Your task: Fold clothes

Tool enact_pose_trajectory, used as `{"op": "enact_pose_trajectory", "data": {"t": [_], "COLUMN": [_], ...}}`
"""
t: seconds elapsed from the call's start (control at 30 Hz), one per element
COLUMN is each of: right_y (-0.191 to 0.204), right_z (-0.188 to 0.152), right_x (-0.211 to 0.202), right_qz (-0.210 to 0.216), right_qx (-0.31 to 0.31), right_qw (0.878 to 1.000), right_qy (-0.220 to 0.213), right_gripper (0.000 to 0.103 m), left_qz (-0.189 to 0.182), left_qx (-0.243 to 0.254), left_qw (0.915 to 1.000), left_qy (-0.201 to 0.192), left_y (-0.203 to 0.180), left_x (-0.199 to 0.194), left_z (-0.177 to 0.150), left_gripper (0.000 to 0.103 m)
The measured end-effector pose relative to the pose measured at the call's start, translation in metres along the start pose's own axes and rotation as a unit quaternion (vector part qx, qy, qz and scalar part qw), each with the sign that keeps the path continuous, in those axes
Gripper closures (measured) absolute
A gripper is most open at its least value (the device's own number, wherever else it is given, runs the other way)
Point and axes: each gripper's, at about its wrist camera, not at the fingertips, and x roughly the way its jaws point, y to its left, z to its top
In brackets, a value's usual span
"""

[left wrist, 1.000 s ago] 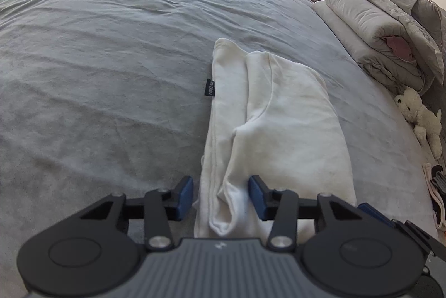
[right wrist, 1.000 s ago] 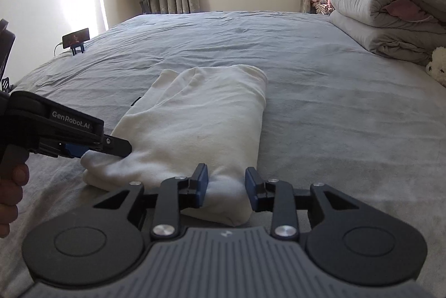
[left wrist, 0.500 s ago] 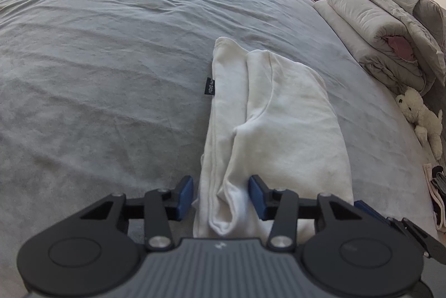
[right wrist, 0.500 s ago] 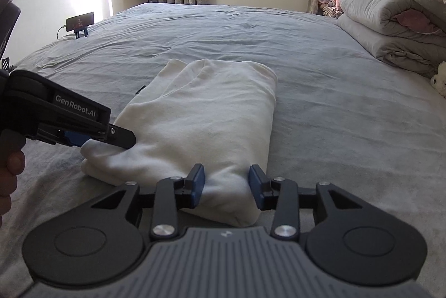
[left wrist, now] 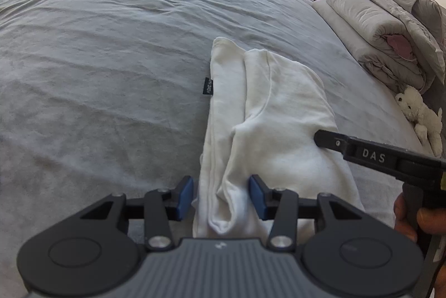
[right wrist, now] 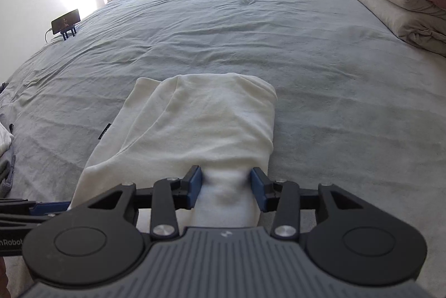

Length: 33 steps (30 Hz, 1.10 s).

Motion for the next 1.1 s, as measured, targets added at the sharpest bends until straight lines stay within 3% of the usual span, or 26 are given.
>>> {"op": "enact_pose_trajectory", "data": {"t": [0.23,0.4,0.5,0.53,0.57,0.6,0.7,0.83,0.93,1.1], "right_y": [-0.007,-0.002,-0.013,-0.018,-0.023,-0.029,-0.05,-0.075,-0.077,-0.064], "right_z": [0.012,0.007,0.002,-0.002,-0.01,-0.017,-0.046,-0.088,-0.105,-0.105], "right_x": [0.027,0.021,-0.004,-0.015,-0.028,-0.039,-0.061,-0.078,-0.085,-0.079], "right_qz": [-0.008,-0.021,-0.021,-0.02,-0.012,-0.003,0.038,0.097,0.132,0.166], "right_qx": [0.011,-0.008,0.027,0.041,0.059,0.075,0.144,0.257,0.29,0.294], "right_qw": [1.0,1.0,0.999,0.998,0.997,0.995,0.987,0.961,0.947,0.941], "right_qy": [0.004,-0.008,-0.032,-0.044,-0.054,-0.061,-0.054,-0.037,-0.032,-0.021], "right_gripper": [0.061,0.059,0.051,0.042,0.033,0.031,0.029,0.029,0.029,0.029], "left_qz": [0.0,-0.001,-0.004,-0.005,-0.005,-0.005,-0.005,-0.006,-0.006,-0.008], "left_qx": [0.005,0.003,-0.004,-0.006,-0.007,-0.008,-0.011,-0.016,-0.018,-0.021], "left_qw": [1.0,1.0,1.0,1.0,0.9999,0.9999,0.9999,0.9998,0.9998,0.9997], "left_qy": [-0.002,0.0,0.004,0.005,0.006,0.006,0.006,0.008,0.008,0.009], "left_y": [-0.003,-0.002,0.0,0.001,0.0,0.0,-0.001,0.0,0.001,0.002], "left_x": [0.0,0.0,0.001,0.001,0.001,0.001,0.001,0.001,0.001,0.001], "left_z": [0.0,0.0,0.001,0.001,0.001,0.001,0.001,0.001,0.002,0.002], "left_gripper": [0.057,0.057,0.057,0.057,0.057,0.057,0.057,0.057,0.057,0.057]}}
